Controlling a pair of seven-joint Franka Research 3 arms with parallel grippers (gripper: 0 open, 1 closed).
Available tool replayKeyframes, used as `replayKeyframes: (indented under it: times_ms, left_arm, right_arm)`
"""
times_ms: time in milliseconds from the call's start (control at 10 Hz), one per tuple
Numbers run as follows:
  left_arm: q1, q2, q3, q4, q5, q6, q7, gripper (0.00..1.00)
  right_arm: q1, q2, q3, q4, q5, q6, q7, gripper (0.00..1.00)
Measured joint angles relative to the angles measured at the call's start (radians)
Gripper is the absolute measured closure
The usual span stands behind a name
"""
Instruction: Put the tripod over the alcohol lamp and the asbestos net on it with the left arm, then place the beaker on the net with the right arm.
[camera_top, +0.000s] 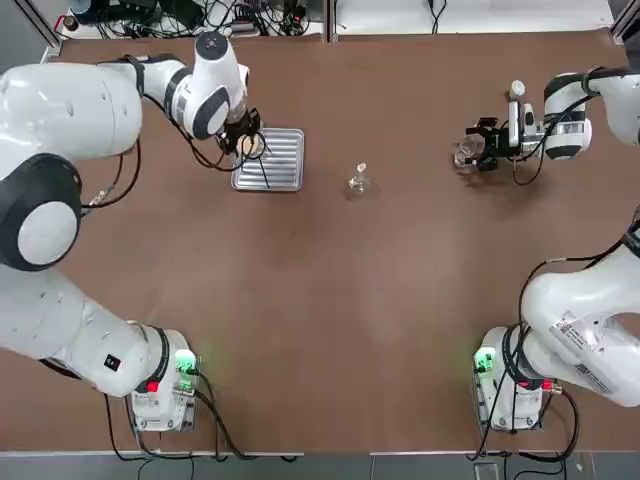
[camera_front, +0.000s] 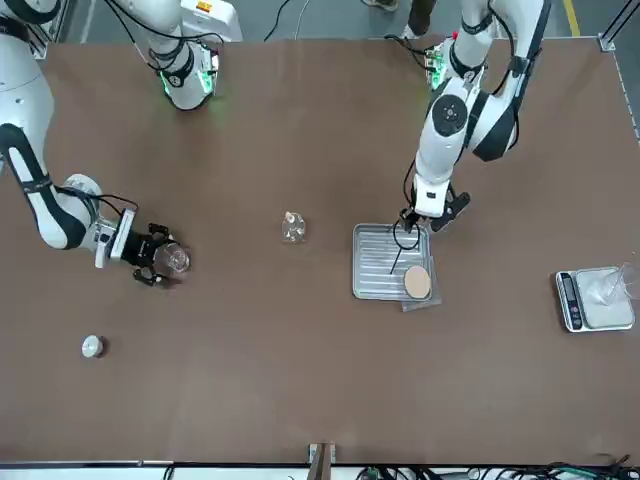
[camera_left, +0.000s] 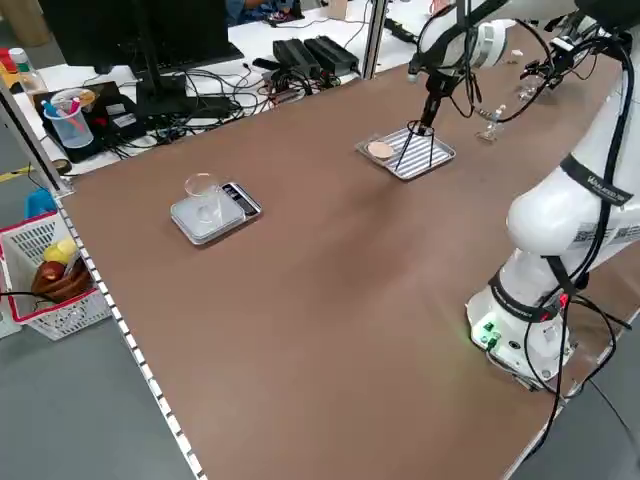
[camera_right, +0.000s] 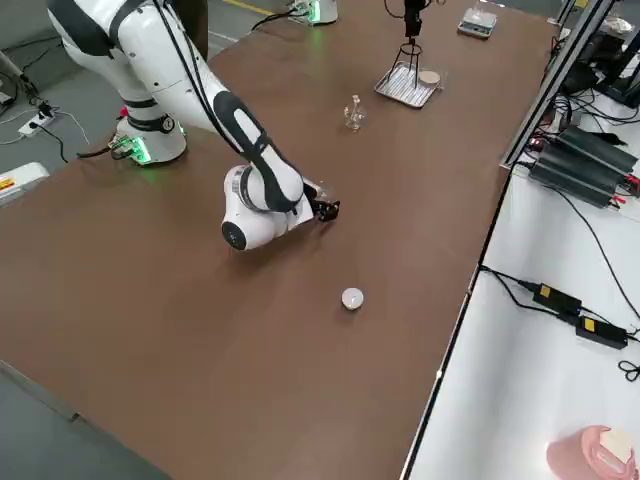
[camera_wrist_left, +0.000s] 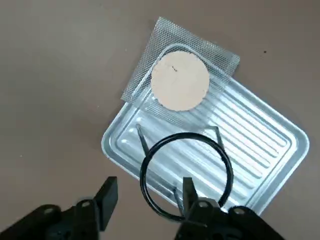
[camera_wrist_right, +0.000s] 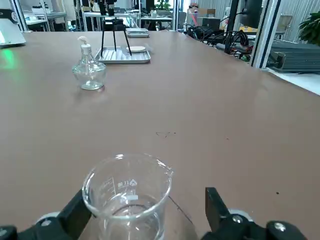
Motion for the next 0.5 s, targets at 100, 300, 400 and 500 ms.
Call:
replayKeyframes:
  times_ms: [100,300,400,500]
  left_arm:
    - [0.000,0.007,-0.001,-0.001,0.000,0.006,0.000,0.41]
    - [0.000,0.027,-0.002,-0.002,0.000,0.025,0.001,0.47]
    - [-0.001,0.037,-0.003,-0.003,0.000,0.032,0.002,0.49]
    - [-0.001,0.046,-0.006,-0.003,0.000,0.037,0.004,0.53]
  right_arm:
    - [0.000,0.000,0.000,0.000,0.001,0.000,0.000,0.00]
    - [0.000,0.000,0.001,0.000,0.010,0.001,-0.001,0.00]
    - [0.000,0.000,0.001,0.000,0.010,0.001,-0.001,0.00]
    - [0.000,0.000,0.001,0.000,0.010,0.001,-0.001,0.00]
